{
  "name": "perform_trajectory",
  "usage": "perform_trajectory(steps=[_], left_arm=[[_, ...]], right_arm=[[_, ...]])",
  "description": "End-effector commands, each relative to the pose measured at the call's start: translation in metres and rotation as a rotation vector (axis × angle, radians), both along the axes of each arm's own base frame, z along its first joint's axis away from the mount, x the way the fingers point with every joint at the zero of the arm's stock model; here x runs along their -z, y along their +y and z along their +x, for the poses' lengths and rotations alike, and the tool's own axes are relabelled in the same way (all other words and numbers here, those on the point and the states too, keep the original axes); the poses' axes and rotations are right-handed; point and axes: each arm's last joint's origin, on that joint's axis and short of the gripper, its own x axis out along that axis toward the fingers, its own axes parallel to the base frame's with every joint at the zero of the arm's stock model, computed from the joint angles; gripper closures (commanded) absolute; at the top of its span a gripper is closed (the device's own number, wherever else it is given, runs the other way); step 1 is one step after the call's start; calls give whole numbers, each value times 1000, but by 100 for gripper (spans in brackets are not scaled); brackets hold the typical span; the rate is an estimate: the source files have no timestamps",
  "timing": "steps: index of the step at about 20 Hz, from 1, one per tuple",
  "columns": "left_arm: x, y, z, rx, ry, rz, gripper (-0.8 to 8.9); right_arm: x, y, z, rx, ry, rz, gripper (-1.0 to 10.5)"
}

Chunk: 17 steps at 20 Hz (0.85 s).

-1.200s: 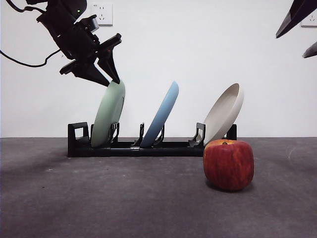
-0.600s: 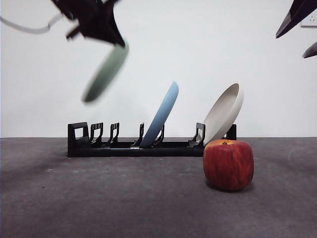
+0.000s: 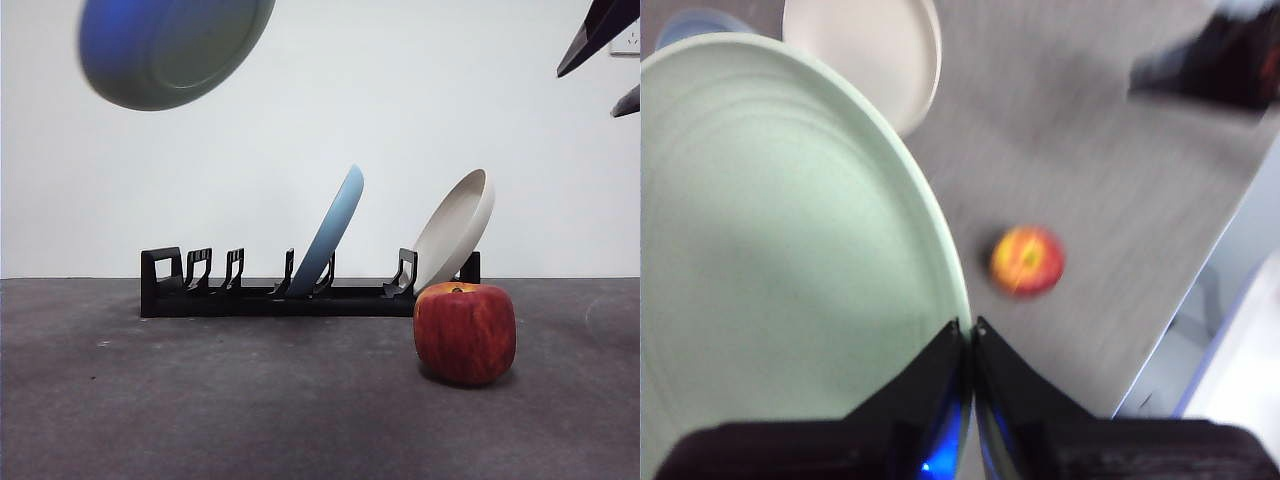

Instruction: Take the green plate from the plate rack,put the plate on the table,take the apple from the table,put the apple in the plate

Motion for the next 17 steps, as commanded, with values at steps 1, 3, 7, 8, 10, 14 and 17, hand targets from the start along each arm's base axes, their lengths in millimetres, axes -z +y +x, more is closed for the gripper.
perform_trajectory(steps=[1, 3, 7, 8, 10, 14, 17], left_arm=[[10, -21, -13, 30, -34, 139, 822], [25, -39, -23, 47, -26, 174, 822], [82, -72, -34, 46, -38, 263, 823], [99, -79, -35, 59, -37, 276, 823], [132, -89, -35, 74, -27, 314, 823], [192, -104, -25, 75, 18, 409, 823], [229, -117, -14, 58, 31, 530, 823]], right_arm=[[-1, 0, 1, -2, -11, -7, 632], [-1, 0, 1, -2, -11, -8, 631], [-1, 0, 1, -2, -11, -8, 632], [-1, 0, 1, -2, -11, -8, 632], [-1, 0, 1, -2, -11, -8, 632], [-1, 0, 1, -2, -10, -7, 632], [-1, 0, 1, -1, -10, -7, 632]])
